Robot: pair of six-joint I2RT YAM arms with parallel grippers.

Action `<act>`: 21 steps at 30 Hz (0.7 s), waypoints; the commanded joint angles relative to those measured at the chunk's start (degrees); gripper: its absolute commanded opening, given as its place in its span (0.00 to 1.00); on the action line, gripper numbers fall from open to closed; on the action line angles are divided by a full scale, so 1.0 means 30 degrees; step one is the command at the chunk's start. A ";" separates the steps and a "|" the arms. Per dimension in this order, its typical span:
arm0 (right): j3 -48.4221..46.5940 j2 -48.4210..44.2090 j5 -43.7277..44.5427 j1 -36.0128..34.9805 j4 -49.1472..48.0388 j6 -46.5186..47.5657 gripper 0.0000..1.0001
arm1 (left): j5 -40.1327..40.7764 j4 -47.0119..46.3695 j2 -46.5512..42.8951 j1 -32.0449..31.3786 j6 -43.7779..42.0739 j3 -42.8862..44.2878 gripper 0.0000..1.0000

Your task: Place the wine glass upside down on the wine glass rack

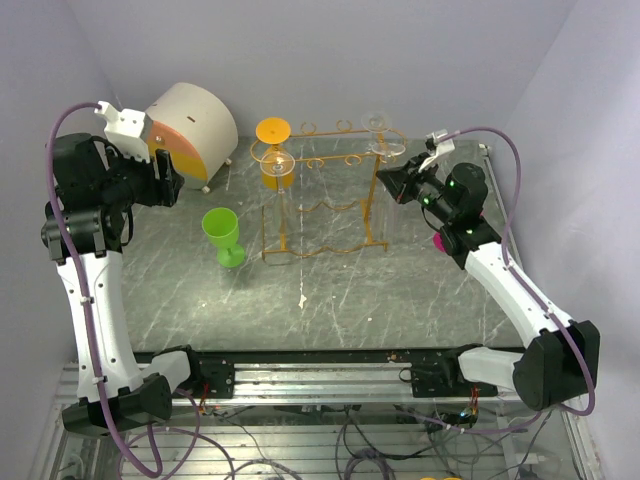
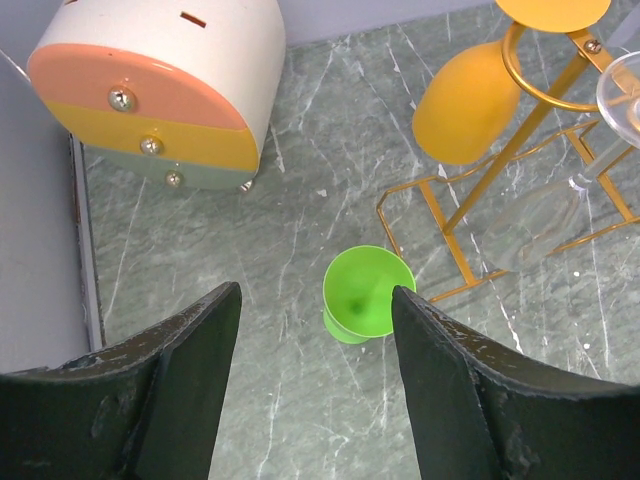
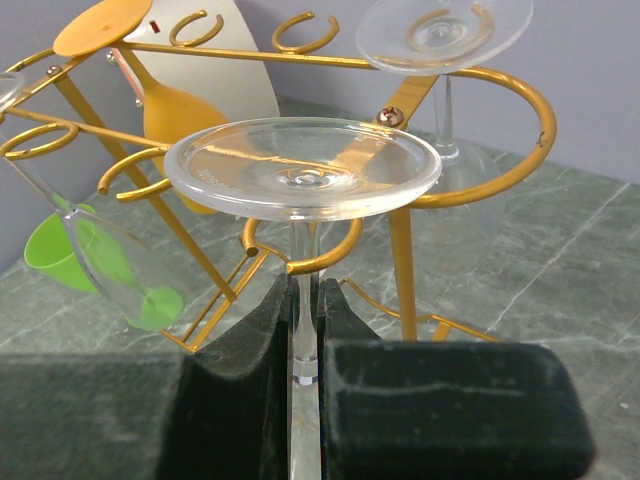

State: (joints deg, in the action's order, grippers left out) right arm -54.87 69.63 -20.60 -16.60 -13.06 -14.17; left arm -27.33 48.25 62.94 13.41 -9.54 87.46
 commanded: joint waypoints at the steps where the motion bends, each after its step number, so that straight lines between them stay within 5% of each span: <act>1: 0.0480 0.0156 0.0006 0.0143 -0.1197 -0.0253 0.00 | -0.0499 -0.0380 -0.0140 0.0035 0.0045 -0.0113 0.73; 4: 0.0854 0.0185 -0.0119 0.0143 -0.1562 -0.0521 0.07 | -0.0703 -0.0389 -0.0134 0.0021 0.0132 -0.0099 0.73; 12: 0.1443 -0.0187 0.0184 0.0143 -0.2019 -0.0725 0.43 | -0.0906 -0.0521 -0.0118 0.0023 0.0192 -0.0313 0.73; 21: 0.1646 -0.0488 0.0575 0.0143 -0.1836 -0.0489 0.52 | -0.0938 -0.0479 -0.0074 0.0021 0.0137 -0.0395 0.74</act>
State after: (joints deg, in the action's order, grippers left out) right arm -50.92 69.49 -19.70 -16.53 -16.95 -16.08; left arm -28.73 48.05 62.94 13.41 -9.43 86.76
